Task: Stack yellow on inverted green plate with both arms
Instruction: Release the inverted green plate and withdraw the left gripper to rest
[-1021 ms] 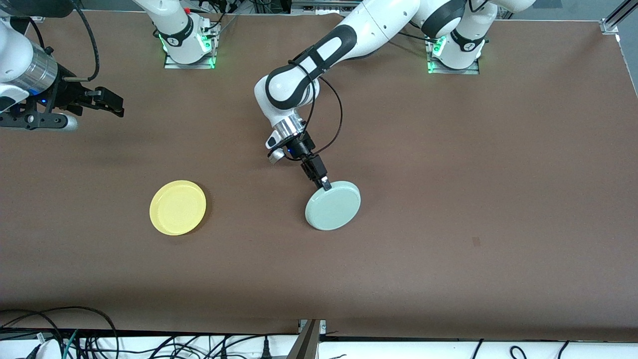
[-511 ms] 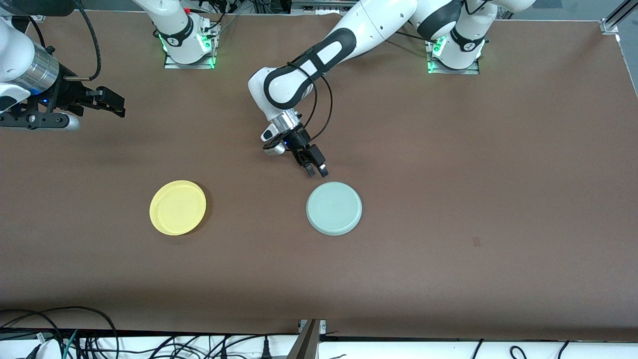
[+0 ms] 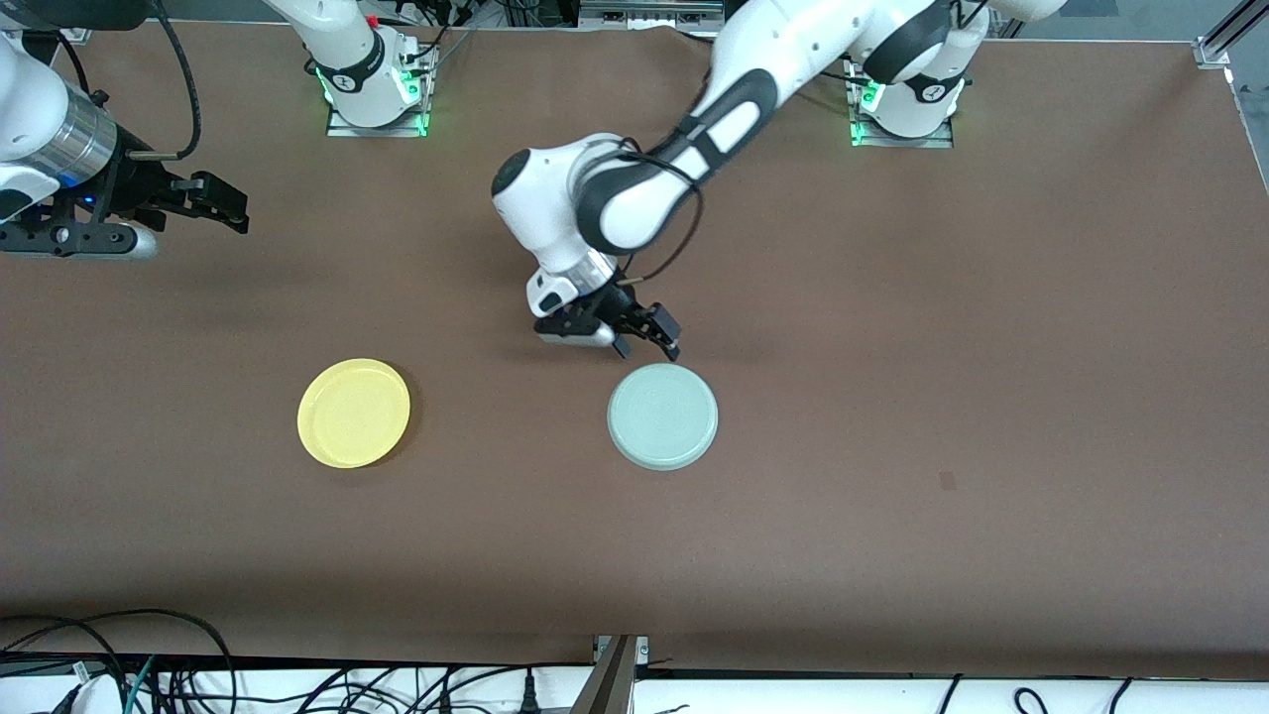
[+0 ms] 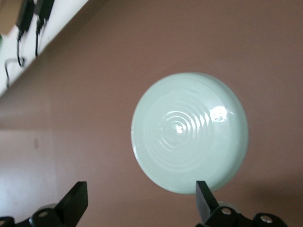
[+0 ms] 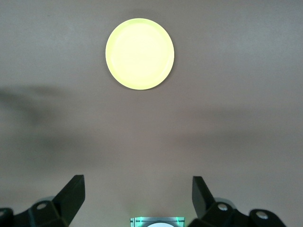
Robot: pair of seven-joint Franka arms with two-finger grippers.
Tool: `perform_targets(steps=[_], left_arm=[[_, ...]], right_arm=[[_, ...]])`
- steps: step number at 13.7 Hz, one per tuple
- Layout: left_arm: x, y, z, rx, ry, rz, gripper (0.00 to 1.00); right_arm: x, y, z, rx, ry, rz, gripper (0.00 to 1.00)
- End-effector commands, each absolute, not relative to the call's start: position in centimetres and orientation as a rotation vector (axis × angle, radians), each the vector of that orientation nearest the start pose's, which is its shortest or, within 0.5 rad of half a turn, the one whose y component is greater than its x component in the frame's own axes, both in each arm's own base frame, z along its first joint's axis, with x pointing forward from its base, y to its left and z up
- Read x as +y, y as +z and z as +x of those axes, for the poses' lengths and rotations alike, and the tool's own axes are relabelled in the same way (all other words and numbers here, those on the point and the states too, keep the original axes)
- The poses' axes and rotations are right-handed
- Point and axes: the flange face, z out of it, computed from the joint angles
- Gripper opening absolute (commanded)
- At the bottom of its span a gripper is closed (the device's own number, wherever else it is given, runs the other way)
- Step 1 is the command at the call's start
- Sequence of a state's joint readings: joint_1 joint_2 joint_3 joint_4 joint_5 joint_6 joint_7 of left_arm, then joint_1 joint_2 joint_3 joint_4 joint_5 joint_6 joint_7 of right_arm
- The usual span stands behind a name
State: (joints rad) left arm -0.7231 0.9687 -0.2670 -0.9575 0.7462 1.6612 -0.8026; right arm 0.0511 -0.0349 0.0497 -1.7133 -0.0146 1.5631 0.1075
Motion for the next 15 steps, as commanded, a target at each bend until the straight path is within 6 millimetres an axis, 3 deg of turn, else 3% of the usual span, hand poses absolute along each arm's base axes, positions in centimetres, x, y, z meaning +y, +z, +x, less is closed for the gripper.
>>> perform_targets(steps=[1,2,3,6,9,13,15], left_arm=[[-49.3,35.0,57.3,0.146,-0.195,-2.777,1.00],[-46.8,36.9,59.2,0.062,-0.172,-2.821,1.00],[-43.8,38.5,61.1,-0.017,-0.160,-2.848,1.00],[-33.5,44.2,64.8,-0.259,-0.163,-2.927,1.00],[-22.1,49.5,67.7,-0.339,-0.106,-3.110,1.00],[-9.0,54.3,66.2,-0.210,-0.088,-3.156,1.00],[-4.3,55.5,65.3,-0.174,-0.026,-3.192,1.00]], right_arm=[[5.5,58.0,53.8,0.003,0.170,-3.173,1.00],[5.5,58.0,53.8,0.006,0.165,-3.176,1.00],[4.9,56.7,54.4,0.022,0.204,-3.174,1.00],[3.6,53.9,56.0,0.065,0.240,-3.162,1.00],[0.6,48.3,59.4,0.135,0.243,-3.151,1.00],[-1.4,39.0,62.7,0.173,0.285,-3.138,1.00],[-2.3,35.0,64.0,0.215,0.246,-3.123,1.00]])
